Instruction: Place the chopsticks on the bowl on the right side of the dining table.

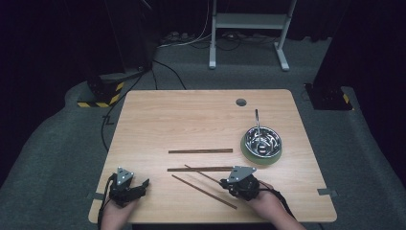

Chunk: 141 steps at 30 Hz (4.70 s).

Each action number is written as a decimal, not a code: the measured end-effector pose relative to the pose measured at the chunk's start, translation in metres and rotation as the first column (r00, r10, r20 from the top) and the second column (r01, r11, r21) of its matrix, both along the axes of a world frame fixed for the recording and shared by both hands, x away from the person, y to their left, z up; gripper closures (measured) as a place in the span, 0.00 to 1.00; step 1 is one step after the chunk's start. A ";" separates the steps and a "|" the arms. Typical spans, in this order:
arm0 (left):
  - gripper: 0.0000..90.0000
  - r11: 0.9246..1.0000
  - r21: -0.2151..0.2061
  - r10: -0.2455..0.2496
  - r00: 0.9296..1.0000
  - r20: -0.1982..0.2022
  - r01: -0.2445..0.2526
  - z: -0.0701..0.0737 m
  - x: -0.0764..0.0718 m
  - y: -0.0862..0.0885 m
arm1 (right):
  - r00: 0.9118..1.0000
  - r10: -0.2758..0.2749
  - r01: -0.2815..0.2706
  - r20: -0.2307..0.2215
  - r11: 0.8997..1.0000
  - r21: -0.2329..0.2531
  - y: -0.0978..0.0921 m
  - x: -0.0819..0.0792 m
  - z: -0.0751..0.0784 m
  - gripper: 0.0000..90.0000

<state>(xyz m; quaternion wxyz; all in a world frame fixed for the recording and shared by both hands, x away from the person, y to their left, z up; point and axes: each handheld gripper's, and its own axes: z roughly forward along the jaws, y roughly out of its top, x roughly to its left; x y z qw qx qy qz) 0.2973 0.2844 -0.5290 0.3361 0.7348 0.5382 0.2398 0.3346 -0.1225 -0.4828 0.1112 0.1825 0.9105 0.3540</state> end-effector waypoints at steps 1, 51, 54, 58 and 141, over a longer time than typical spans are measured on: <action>0.32 1.000 0.000 0.000 1.000 0.000 0.000 0.000 0.000 0.000 | 1.000 -0.008 0.008 0.004 1.000 0.001 -0.004 0.002 0.001 0.93; 0.32 1.000 0.000 0.000 1.000 0.000 0.000 0.000 0.000 0.000 | 0.944 -0.325 0.327 0.058 0.944 -0.043 -0.118 0.102 0.032 0.93; 0.32 1.000 0.000 0.000 1.000 0.001 0.000 0.000 0.000 0.000 | 0.943 -0.329 0.331 0.051 0.942 -0.047 -0.122 0.109 0.031 0.93; 0.32 1.000 0.000 0.000 1.000 0.000 0.000 0.000 0.000 0.000 | 0.945 -0.322 0.324 0.051 0.945 -0.047 -0.123 0.115 0.033 0.93; 0.32 1.000 -0.003 0.003 1.000 0.003 -0.003 0.000 0.000 0.000 | 0.999 -0.033 0.033 -0.023 0.999 -0.003 0.021 -0.014 -0.027 0.67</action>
